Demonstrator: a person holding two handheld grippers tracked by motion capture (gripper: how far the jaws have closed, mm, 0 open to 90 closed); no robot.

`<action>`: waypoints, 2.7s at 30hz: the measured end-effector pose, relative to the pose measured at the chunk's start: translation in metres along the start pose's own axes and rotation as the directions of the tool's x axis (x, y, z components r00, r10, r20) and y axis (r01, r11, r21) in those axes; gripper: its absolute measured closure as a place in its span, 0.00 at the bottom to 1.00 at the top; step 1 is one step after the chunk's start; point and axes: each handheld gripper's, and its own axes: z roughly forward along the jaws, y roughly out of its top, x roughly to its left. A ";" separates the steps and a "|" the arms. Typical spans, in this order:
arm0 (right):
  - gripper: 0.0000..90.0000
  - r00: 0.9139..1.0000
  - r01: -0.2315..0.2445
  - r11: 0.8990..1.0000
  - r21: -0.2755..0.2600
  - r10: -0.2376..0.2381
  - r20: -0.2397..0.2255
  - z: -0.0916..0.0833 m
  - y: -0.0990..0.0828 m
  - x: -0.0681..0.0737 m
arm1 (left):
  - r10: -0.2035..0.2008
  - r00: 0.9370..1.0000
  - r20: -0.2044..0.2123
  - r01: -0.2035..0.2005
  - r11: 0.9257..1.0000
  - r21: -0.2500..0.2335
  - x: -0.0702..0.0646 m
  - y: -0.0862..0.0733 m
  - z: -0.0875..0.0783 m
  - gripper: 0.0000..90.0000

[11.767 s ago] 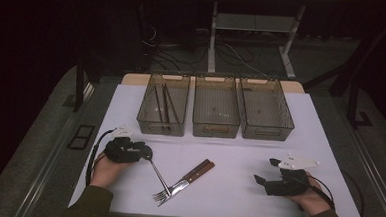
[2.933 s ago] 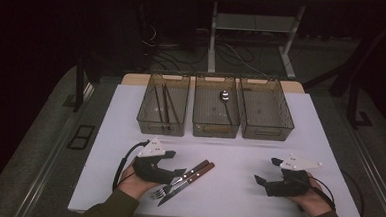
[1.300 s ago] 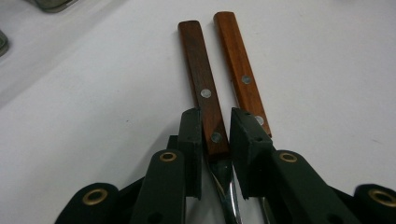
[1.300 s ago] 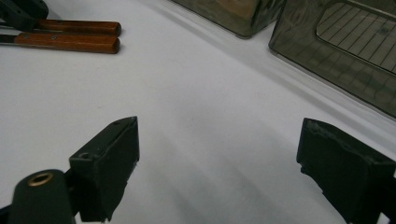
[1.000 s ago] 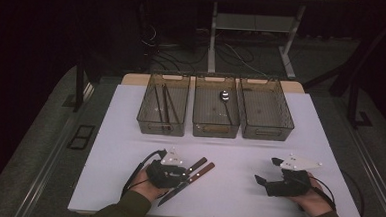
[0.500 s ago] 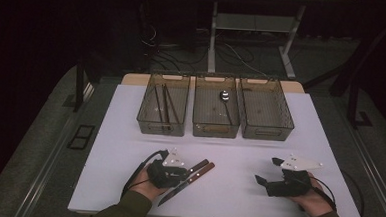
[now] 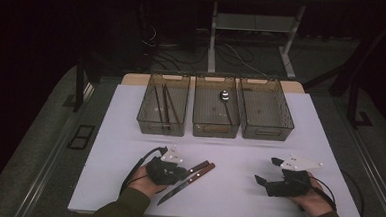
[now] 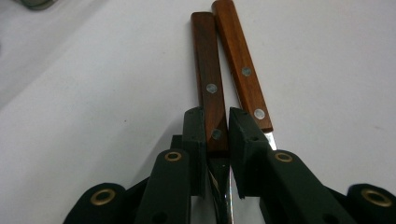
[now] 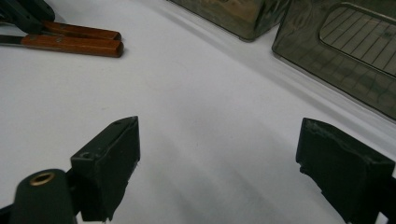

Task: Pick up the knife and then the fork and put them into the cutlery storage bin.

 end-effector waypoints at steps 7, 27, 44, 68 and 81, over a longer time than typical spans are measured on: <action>0.15 1.000 0.008 1.000 0.008 -0.008 -0.007 0.001 0.000 0.001 | -0.001 1.000 0.014 0.001 0.999 0.032 0.004 0.003 -0.002 0.86; 0.15 0.997 0.016 1.000 -0.009 -0.017 -0.081 0.004 0.008 0.003 | -0.012 0.998 0.069 0.011 1.000 0.015 0.009 0.019 -0.012 0.86; 0.17 0.893 0.250 0.968 0.016 -0.224 -0.390 0.021 0.079 0.028 | 0.150 0.976 0.160 -0.155 0.988 0.016 -0.004 0.058 -0.007 0.86; 0.70 0.753 0.472 0.868 0.152 -0.308 -0.582 0.059 0.082 0.036 | 0.356 0.891 0.283 -0.375 0.927 0.016 -0.040 0.108 0.030 0.86; 0.84 0.722 0.499 0.853 0.156 -0.309 -0.620 0.059 0.081 0.041 | 0.399 0.870 0.290 -0.419 0.908 0.007 -0.043 0.106 0.029 0.85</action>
